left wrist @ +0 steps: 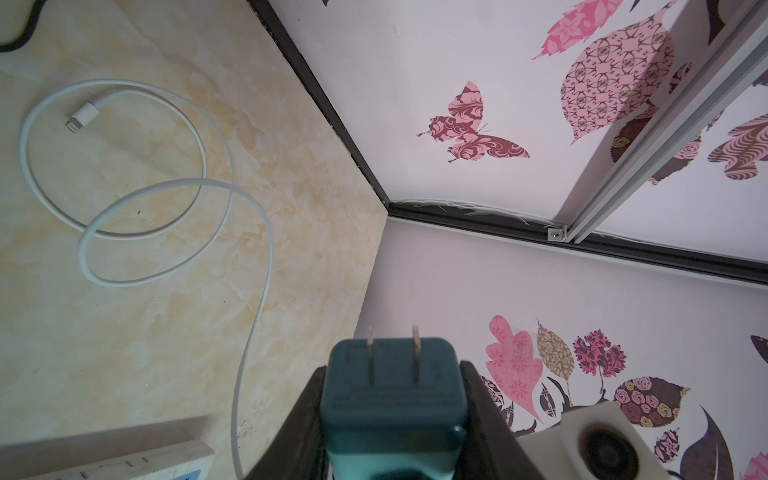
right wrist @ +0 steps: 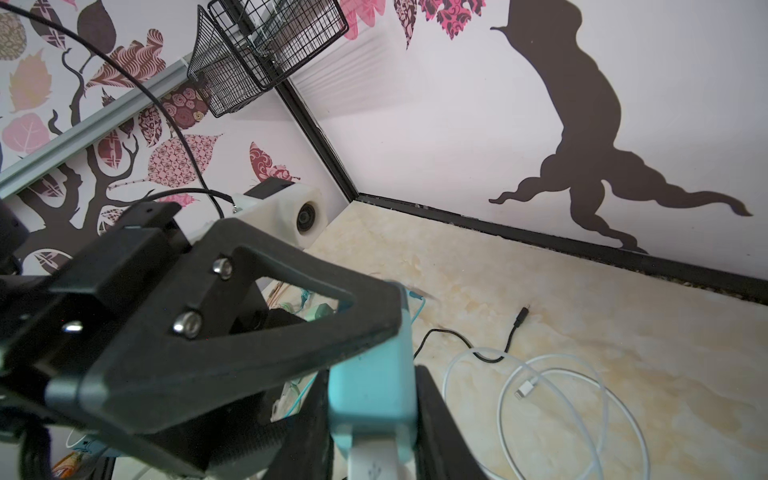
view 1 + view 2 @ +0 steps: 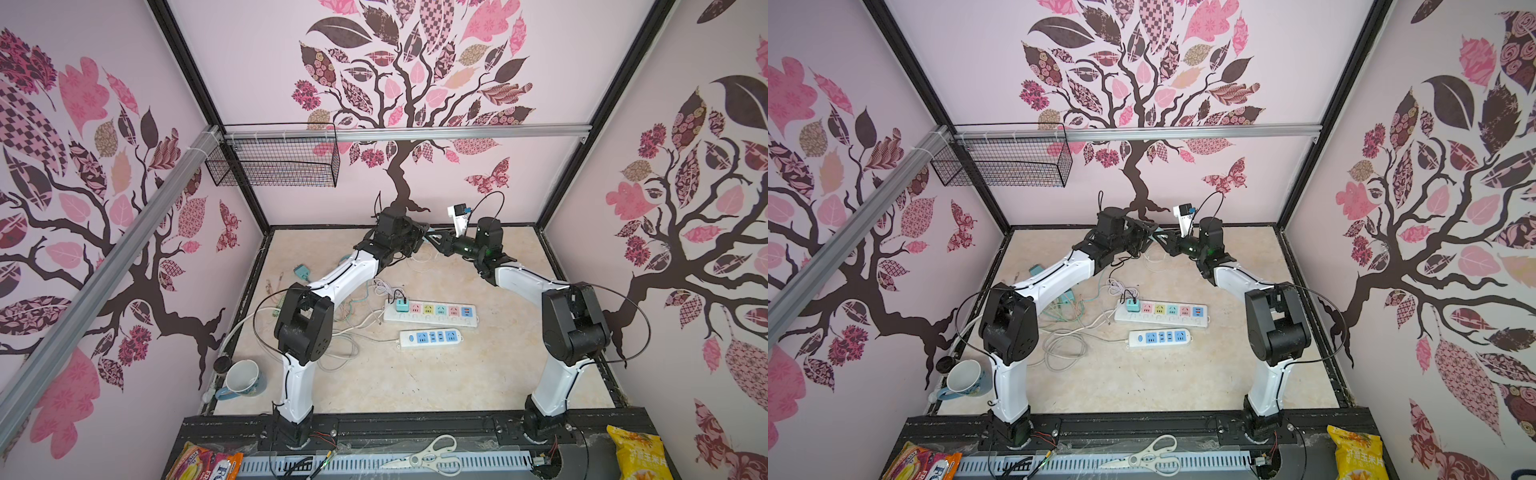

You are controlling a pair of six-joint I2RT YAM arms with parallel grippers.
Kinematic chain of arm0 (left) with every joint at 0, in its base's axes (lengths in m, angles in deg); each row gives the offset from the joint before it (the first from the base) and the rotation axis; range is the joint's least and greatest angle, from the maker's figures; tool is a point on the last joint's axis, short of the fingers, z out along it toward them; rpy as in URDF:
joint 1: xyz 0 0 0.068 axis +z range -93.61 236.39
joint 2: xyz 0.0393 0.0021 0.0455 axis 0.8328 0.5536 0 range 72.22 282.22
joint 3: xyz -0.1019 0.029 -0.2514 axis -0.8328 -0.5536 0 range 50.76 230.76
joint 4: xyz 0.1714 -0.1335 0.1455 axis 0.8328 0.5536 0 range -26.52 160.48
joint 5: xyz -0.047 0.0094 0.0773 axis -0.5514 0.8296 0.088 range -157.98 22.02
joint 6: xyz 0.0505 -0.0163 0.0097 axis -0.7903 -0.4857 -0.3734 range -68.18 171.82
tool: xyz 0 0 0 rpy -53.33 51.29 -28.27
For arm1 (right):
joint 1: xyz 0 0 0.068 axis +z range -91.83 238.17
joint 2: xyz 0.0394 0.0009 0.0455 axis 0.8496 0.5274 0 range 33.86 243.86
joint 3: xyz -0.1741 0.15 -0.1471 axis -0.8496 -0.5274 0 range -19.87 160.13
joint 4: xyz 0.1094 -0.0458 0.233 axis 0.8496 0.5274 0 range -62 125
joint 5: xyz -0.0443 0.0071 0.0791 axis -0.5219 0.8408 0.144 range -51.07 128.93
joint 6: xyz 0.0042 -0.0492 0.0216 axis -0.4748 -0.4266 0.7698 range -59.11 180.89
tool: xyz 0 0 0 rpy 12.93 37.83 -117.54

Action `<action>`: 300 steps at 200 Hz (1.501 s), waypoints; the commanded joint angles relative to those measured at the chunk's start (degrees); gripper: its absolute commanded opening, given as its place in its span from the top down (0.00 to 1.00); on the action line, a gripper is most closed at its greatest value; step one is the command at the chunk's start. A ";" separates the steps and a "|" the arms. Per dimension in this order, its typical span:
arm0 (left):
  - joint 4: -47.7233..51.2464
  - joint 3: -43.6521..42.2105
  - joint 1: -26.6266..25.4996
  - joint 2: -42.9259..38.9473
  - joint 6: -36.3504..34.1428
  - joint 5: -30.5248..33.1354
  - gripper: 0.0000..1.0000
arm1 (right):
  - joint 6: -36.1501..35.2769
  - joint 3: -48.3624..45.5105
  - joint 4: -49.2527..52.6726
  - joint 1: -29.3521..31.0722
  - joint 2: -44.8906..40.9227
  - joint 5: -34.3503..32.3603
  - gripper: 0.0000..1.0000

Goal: Insert the plug
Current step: 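Close the right gripper on the teal charger held by the left gripper, then open the left gripper and draw it back while right gripper holds the teal charger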

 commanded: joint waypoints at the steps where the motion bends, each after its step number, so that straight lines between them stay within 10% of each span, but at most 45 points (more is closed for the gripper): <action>1: -1.98 -1.82 0.22 -2.46 -2.80 -1.18 0.77 | -0.41 0.65 -0.79 0.29 -0.04 0.17 0.81; 26: -0.21 -2.65 1.88 -4.35 -9.87 -1.59 0.48 | -3.92 -0.47 0.97 0.16 -2.31 0.44 0.87; 59: 9.21 -5.91 5.04 -11.17 -35.71 2.43 0.02 | -8.59 -2.09 4.20 0.03 -5.95 0.38 0.90; 100: 4.95 -20.61 12.58 -21.37 -48.93 -4.86 0.02 | -9.95 -3.87 4.46 0.03 -8.79 0.90 0.94; 148: 22.92 -16.92 12.97 -18.87 -66.14 -5.16 0.11 | -12.89 -4.99 6.25 0.03 -11.09 1.30 1.00; 258: 22.73 -5.68 9.01 -3.64 -64.05 -25.37 0.24 | -12.36 -8.55 1.93 0.03 -14.14 1.39 1.00; 300: 24.59 -0.29 6.29 1.95 -63.86 -21.27 0.29 | -10.15 -8.46 -0.07 0.09 -13.43 3.33 1.00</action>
